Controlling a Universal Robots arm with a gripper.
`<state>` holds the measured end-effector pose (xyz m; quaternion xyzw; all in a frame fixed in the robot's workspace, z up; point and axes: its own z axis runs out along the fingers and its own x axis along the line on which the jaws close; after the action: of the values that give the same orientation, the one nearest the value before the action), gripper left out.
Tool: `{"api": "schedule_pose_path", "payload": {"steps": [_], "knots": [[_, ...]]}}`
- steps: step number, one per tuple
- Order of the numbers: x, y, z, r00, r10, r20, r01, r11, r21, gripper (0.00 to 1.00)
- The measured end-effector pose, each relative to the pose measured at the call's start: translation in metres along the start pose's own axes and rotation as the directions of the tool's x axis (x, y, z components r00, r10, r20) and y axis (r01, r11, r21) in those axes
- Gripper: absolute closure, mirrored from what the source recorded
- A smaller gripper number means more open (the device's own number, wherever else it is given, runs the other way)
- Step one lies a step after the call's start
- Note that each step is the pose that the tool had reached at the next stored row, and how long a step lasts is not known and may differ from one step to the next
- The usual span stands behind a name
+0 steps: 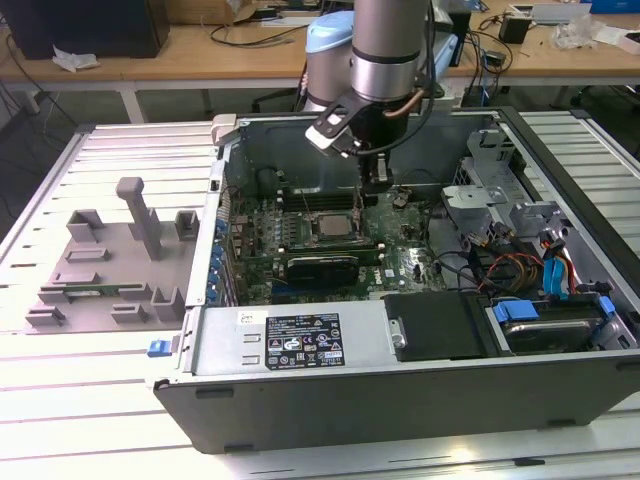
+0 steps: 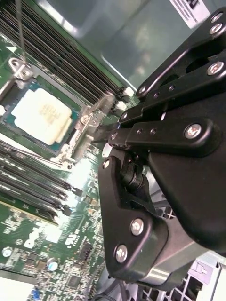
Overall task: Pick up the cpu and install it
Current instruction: 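Close the cpu cover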
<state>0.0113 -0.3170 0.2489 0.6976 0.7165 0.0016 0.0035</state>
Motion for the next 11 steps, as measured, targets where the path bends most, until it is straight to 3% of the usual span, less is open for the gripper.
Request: {"api": "schedule_pose_path", "payload": {"steps": [3,11], "knots": [[0.0002,-0.0066,0.0000,1.0000,0.000,-0.0001,0.000,1.0000,-0.0003,0.89],[0.0002,-0.0068,0.0016,1.0000,0.000,-0.0001,0.000,1.0000,0.0009,0.89]]}}
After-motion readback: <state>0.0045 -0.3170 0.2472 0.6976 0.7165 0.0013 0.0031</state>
